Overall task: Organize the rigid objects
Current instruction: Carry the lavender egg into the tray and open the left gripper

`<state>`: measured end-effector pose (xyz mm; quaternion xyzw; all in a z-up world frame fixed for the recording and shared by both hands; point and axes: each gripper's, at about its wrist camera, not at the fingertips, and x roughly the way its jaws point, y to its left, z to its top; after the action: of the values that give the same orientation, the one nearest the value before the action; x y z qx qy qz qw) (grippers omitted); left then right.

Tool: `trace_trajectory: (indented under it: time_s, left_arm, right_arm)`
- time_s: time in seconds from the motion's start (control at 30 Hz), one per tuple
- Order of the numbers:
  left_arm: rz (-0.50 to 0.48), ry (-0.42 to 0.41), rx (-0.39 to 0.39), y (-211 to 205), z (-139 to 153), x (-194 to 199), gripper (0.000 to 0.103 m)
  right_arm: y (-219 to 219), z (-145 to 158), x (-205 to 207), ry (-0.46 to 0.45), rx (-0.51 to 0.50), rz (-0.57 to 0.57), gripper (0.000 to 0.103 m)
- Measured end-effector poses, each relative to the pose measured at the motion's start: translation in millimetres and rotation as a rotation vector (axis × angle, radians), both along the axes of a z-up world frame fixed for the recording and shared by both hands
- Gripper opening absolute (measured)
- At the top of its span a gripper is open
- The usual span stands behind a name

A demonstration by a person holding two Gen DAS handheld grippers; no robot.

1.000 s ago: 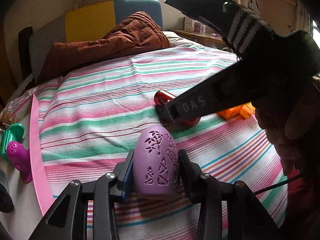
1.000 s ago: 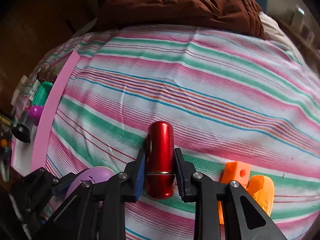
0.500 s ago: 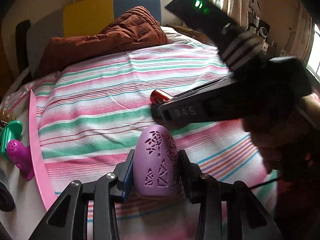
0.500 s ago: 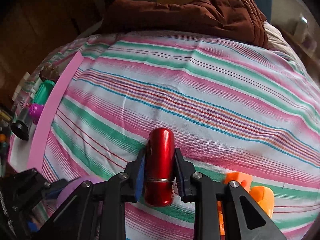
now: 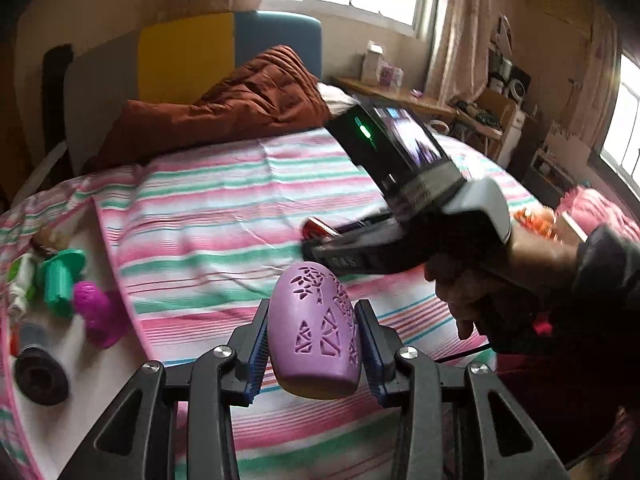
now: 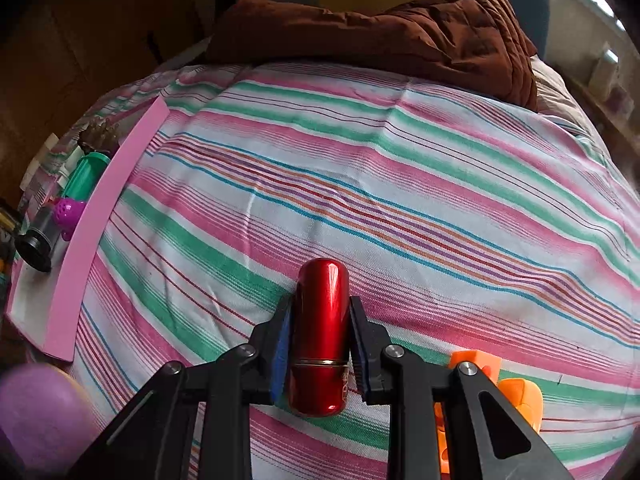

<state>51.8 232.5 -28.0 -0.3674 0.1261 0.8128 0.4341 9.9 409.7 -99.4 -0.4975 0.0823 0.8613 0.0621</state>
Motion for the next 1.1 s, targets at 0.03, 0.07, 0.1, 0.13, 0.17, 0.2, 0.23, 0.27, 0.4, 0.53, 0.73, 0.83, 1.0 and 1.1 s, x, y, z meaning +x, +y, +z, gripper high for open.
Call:
trace_trajectory:
  time_s: [0.03,0.07,0.1,0.13,0.17,0.2,0.23,0.27,0.4,0.53,0.73,0.83,1.0,1.1]
  left_arm:
    - [0.021,0.004,0.006,-8.9,5.4,-3.6,0.040]
    - [0.042,0.005,0.010,-15.9,8.5,-9.2,0.040]
    - [0.070,0.001,0.015,-25.7,12.1,-14.4,0.040]
    - [0.097,-0.006,0.019,-34.9,14.5,-19.4,0.040]
    - [0.136,-0.015,0.024,-46.7,17.2,-27.0,0.040]
    - [0.182,-0.025,0.027,-60.8,19.7,-35.3,0.040]
    - [0.232,-0.034,0.027,-76.0,21.6,-43.4,0.040]
    - [0.266,-0.038,0.026,-87.5,21.6,-48.1,0.040]
    - [0.434,-0.049,-0.005,-139.2,17.1,-67.7,0.040]
    - [0.559,-0.073,-0.042,-176.8,1.5,-80.2,0.040]
    - [0.621,-0.121,-0.072,-195.6,-18.8,-93.2,0.029]
    - [0.611,-0.103,-0.084,-191.8,-24.7,-95.8,0.031]
    - [0.599,-0.100,-0.088,-190.6,-26.8,-96.0,0.031]
    - [0.615,-0.100,-0.085,-193.6,-24.8,-97.5,0.031]
  right_arm:
    - [-0.4,0.0,0.0,0.000,0.003,0.001,0.027]
    - [-0.8,0.1,0.3,0.001,0.005,0.002,0.027]
    - [-1.1,0.3,0.3,0.002,0.007,0.002,0.027]
    - [-1.8,0.4,0.3,0.002,0.012,0.002,0.027]
    - [-2.9,0.6,0.3,0.002,0.020,0.004,0.027]
    - [-3.2,0.8,0.1,0.001,0.024,0.006,0.027]
    - [-3.6,1.1,0.0,0.001,0.028,0.007,0.027]
    - [-3.8,1.2,0.0,0.001,0.030,0.007,0.027]
    - [-5.7,1.9,0.0,-0.001,0.042,0.009,0.027]
    - [-7.3,2.7,-0.1,-0.004,0.052,0.010,0.027]
    - [-9.4,3.9,0.5,-0.005,0.063,0.009,0.027]
    - [-9.6,4.0,0.8,-0.005,0.065,0.010,0.027]
    - [-9.4,4.4,1.8,-0.004,0.065,0.012,0.027]
    - [-9.6,4.5,2.3,-0.005,0.068,0.012,0.027]
